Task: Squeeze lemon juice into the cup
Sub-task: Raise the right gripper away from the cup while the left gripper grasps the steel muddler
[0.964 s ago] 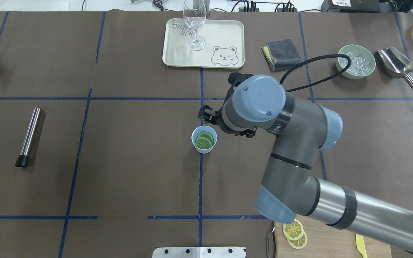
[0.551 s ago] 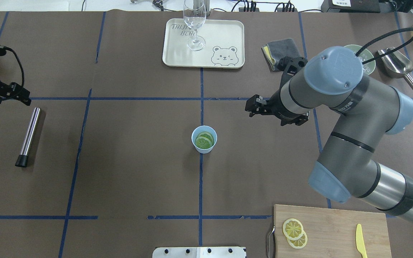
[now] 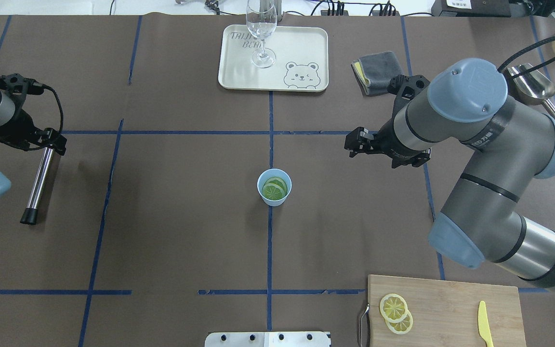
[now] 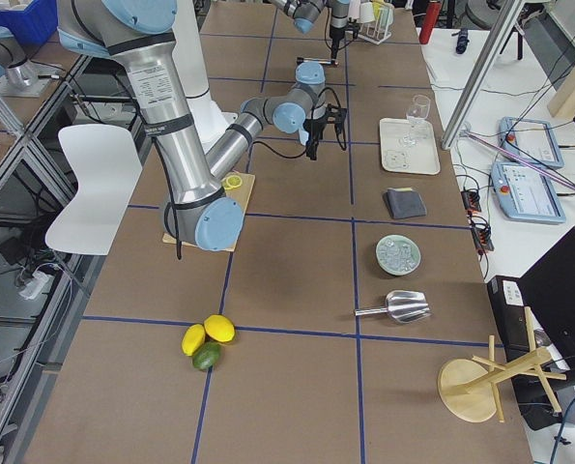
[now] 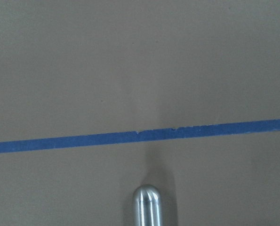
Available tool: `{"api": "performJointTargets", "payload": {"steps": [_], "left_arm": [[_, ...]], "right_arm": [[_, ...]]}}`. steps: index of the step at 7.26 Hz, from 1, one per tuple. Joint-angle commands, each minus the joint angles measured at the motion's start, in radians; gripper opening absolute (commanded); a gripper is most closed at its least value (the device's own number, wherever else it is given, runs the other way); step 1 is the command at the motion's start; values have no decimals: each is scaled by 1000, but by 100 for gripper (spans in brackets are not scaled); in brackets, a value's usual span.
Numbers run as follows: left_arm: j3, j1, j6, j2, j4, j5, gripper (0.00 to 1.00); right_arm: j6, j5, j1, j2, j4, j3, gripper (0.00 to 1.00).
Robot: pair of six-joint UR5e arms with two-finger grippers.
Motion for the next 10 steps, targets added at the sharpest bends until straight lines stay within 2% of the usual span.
{"api": "performJointTargets", "payload": {"steps": [1,2,3,4,7,8,10], "left_arm": [[17,23,3,-1,-12,2,90],[16,23,3,2,-11,2,73],[14,23,3,5,-9,2,14],[14,23,5,8,-11,1,0],[-6,14,5,6,-9,-9,0],[-64,6,2,8,-2,-10,0],[-243,8,-14,16,32,0,0]], "right_arm": [[0,-1,-1,1,0,-1,100],[0,-1,-1,1,0,-1,100],[1,-1,-1,2,0,0,100],[1,-1,-3,2,0,3,100],[10,-8,-4,2,0,6,100],[13,-8,-4,2,0,6,100],[13,-11,2,-2,0,29,100]]}}
